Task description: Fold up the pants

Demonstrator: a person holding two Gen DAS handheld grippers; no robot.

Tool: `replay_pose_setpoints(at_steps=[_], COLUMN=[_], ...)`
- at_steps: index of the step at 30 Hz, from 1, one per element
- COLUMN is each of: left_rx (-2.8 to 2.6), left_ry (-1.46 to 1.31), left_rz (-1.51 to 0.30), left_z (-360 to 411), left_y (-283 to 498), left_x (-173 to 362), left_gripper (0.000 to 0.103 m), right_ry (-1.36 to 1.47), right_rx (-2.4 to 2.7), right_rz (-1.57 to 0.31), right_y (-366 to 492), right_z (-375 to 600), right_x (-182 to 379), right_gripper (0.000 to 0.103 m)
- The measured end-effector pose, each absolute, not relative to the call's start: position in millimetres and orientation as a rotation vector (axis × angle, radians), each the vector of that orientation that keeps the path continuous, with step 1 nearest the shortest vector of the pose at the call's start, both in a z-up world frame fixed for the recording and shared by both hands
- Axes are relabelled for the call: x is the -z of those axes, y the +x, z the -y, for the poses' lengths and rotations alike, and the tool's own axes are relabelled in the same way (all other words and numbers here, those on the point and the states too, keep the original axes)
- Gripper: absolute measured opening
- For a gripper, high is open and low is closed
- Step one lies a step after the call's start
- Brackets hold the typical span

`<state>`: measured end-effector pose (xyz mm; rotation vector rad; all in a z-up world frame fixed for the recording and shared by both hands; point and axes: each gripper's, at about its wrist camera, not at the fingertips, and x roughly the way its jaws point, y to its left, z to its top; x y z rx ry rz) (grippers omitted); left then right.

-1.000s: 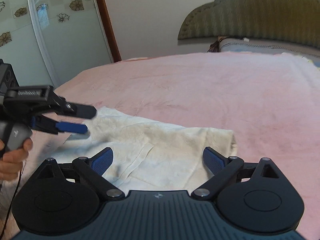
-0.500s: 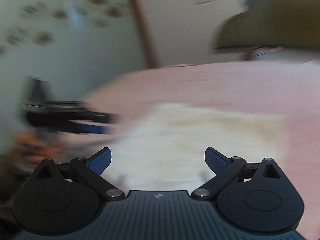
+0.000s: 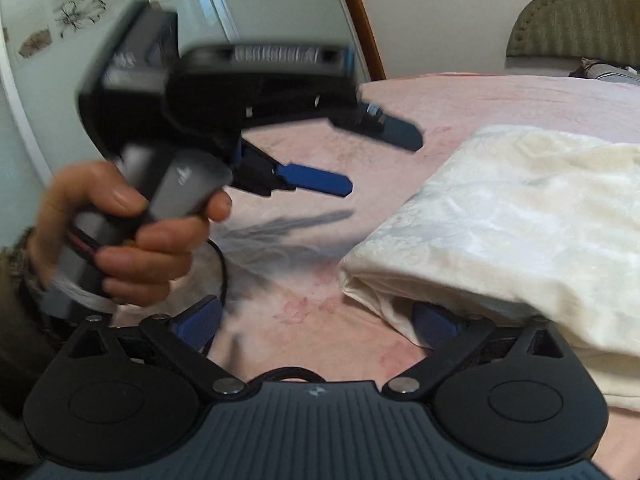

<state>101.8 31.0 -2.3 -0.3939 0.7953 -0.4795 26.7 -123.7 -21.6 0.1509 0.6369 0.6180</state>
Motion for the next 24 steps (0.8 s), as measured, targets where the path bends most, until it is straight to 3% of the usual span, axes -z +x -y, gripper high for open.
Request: replay_pose_setpoints(at_steps=[6, 8, 13, 18, 20, 24], left_rx=[0.486, 0.485, 0.527, 0.653, 0.638, 0.632], left_ry=[-0.317, -0.271, -0.175, 0.03, 0.132, 0.064], left_rz=[-0.755, -0.735, -0.689, -0.686, -0.752, -0.719], left_z=[-20, -14, 12, 58, 76, 61], left_y=[102, 101, 101, 96, 100, 103], left_x=[-9, -11, -14, -4, 15, 15], left_gripper=[0.085, 0.085, 0.085, 0.091, 0.086, 0.086], right_ry=[-0.132, -0.077, 0.072, 0.171, 0.166, 0.118], right_rx=[-0.717, -0.832, -0.678, -0.274, -0.275, -0.322], right_rz=[-0.666, -0.692, -0.524, -0.621, -0.727, -0.662], right_y=[16, 10, -2, 30, 43, 26], right_z=[100, 116, 192, 263, 271, 269], right_x=[15, 0, -52, -30, -7, -16], right_gripper=[0.103, 0.102, 0.102, 0.102, 0.102, 0.102])
